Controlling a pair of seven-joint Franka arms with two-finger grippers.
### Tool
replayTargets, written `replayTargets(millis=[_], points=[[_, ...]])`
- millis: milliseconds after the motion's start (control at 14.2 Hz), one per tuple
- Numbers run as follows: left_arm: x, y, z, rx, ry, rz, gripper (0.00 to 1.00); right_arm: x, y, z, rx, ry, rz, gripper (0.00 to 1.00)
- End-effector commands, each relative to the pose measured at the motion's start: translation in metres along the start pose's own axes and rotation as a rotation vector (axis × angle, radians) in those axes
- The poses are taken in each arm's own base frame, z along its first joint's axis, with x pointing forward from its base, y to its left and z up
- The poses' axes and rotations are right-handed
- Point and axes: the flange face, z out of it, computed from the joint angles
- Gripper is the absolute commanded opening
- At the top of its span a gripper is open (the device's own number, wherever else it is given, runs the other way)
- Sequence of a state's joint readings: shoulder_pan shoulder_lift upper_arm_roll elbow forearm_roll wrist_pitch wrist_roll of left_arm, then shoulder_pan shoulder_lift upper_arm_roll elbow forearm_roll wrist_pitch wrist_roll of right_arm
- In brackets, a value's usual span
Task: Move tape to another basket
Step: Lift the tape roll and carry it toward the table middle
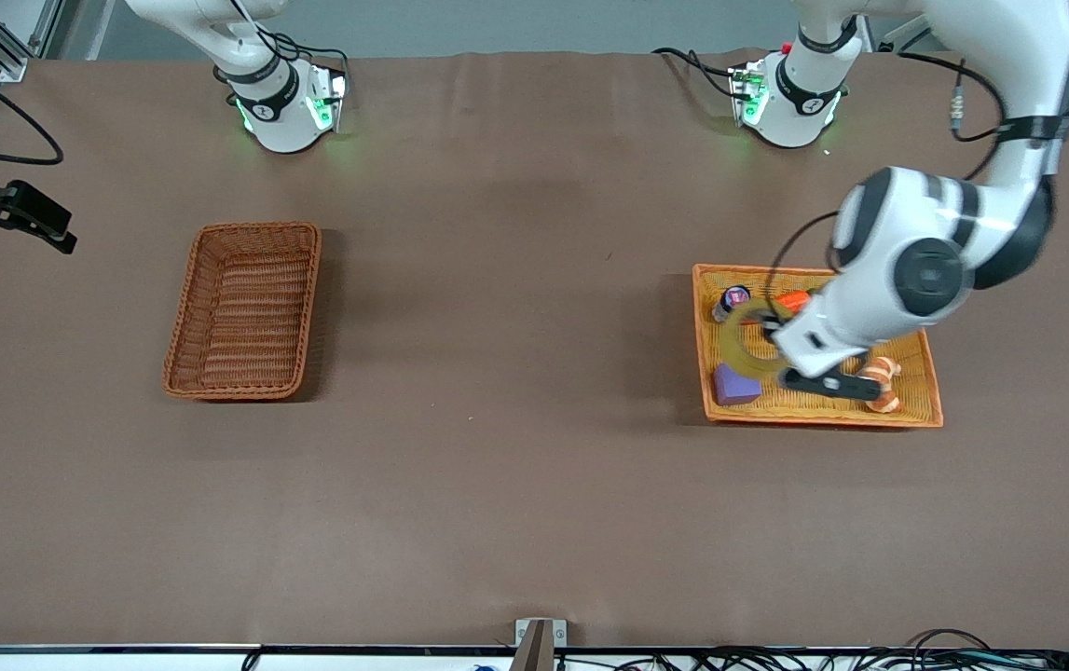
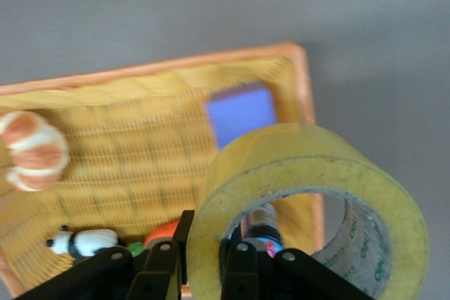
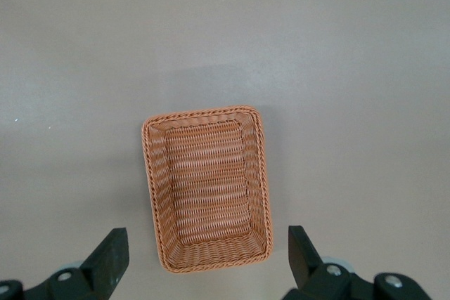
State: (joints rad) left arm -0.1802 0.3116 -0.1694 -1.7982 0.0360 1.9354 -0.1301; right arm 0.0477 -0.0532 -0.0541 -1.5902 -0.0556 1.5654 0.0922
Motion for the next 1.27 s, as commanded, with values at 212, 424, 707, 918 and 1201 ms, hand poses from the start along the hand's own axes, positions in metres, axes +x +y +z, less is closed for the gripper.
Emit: replayTargets(millis=[212, 424, 707, 918, 1201], points=[[0.021, 0.135, 0.014, 0.03, -0.003, 0.083, 0.0, 0.0, 0.002, -0.001, 0.02, -0.001, 0.009, 1.0], [0.034, 0.199, 0.045, 0.013, -0.018, 0.006, 0.0, 0.0, 0.009, -0.001, 0.02, -0.004, 0.016, 1.0], [0.03, 0.295, 0.112, 0.021, -0.044, 0.073, 0.0, 0.001, 0.011, 0.0, 0.022, -0.004, 0.019, 1.0], [0.035, 0.329, 0.124, -0.064, 0.082, 0.025, 0.01, 0.002, 0.01, 0.001, 0.02, -0.002, 0.018, 1.0], [0.037, 0.374, 0.128, -0.207, 0.105, -0.012, 0.03, 0.002, 0.009, 0.001, 0.022, 0.001, 0.016, 1.0]])
